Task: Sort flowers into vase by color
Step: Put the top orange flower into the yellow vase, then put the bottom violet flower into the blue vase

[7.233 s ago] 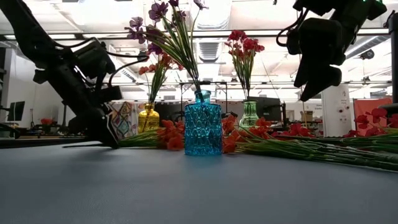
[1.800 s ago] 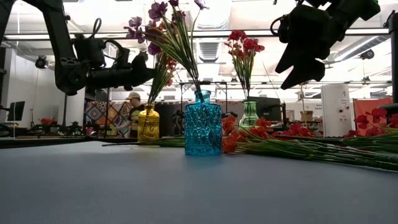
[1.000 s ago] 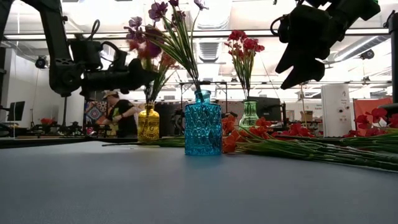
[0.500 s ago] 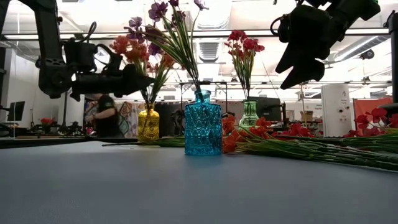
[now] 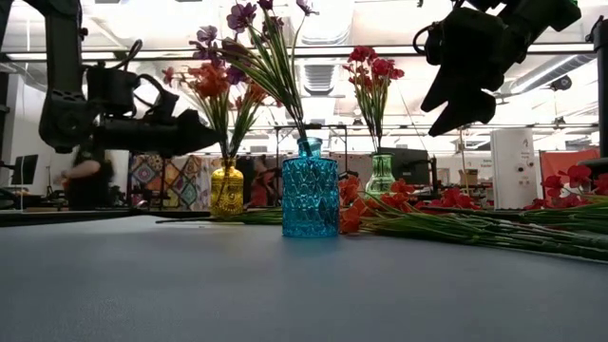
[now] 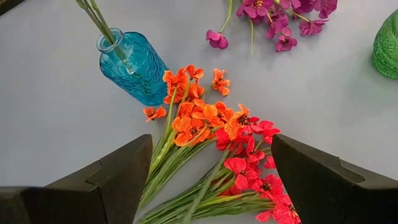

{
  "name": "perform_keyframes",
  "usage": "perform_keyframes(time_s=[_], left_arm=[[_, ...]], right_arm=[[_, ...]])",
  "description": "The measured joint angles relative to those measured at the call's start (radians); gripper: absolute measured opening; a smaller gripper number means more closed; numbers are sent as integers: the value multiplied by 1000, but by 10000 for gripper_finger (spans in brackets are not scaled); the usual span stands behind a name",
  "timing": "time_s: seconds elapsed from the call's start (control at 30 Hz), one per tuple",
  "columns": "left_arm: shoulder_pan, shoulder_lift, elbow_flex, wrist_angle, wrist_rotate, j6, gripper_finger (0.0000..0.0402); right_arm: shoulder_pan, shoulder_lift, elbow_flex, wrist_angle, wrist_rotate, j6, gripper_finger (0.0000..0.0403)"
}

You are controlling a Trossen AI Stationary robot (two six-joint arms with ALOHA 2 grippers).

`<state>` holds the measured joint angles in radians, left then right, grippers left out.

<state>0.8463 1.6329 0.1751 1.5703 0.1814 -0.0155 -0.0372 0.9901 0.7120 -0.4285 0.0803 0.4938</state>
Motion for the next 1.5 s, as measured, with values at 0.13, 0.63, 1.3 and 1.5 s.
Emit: perform_keyframes(time_s=[0.13, 0.63, 1.3, 1.5], left_arm=[[-1, -13, -40, 0, 6, -8, 288], [-221, -145, -156, -82, 40, -185, 283], [-631, -150, -153, -230, -130, -240, 267], [-715, -150, -142, -292, -319, -292, 267]], right_arm=[[0, 0, 0, 0, 0, 1, 320], [0, 0, 2, -38, -6, 114, 320], [213, 169, 2, -342, -268, 511, 304], [272, 181, 2, -352, -336, 593, 297]])
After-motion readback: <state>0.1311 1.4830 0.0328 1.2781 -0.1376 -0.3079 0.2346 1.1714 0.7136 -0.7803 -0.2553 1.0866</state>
